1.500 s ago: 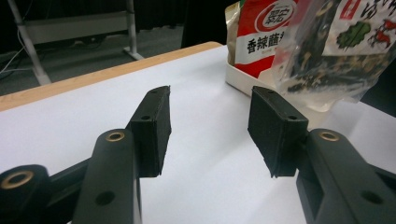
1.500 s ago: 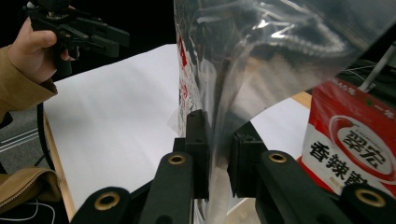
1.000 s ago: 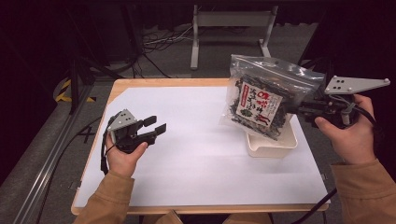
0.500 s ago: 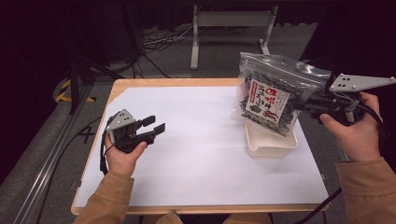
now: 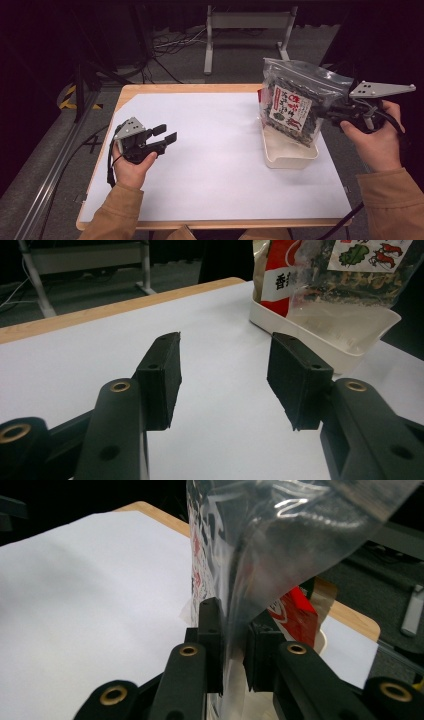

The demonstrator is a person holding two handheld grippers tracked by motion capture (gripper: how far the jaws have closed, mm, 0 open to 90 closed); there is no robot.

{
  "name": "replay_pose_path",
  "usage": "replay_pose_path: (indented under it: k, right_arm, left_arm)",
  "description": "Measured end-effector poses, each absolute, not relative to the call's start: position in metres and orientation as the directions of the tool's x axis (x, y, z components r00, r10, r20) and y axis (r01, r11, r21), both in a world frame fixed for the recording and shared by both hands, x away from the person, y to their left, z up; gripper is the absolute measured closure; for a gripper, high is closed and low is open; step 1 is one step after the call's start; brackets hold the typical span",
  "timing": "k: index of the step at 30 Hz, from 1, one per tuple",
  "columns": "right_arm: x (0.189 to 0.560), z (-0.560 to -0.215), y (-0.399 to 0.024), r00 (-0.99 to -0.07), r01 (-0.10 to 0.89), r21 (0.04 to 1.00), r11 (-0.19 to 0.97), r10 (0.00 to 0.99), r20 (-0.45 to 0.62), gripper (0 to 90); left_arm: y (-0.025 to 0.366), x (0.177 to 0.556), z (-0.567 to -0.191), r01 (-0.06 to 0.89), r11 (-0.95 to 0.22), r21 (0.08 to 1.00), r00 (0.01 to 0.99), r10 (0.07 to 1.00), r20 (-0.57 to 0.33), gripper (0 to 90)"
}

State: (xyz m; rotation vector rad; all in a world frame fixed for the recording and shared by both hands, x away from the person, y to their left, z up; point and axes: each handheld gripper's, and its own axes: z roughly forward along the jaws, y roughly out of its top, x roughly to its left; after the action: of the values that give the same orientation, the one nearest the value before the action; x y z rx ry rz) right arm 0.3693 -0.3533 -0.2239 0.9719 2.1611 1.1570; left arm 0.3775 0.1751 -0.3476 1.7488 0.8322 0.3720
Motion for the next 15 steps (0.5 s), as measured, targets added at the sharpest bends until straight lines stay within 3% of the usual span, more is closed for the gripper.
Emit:
replay_pose_path:
  k: [15]
  right_arm:
    - [0.377,-0.238,-0.363,-0.577,0.412,0.827,0.383,0.812,-0.088,79.5]
  left_arm:
    - [0.175,0.378,-0.349,0.354,-0.142,0.925,0.701,0.694,-0.161,48.4]
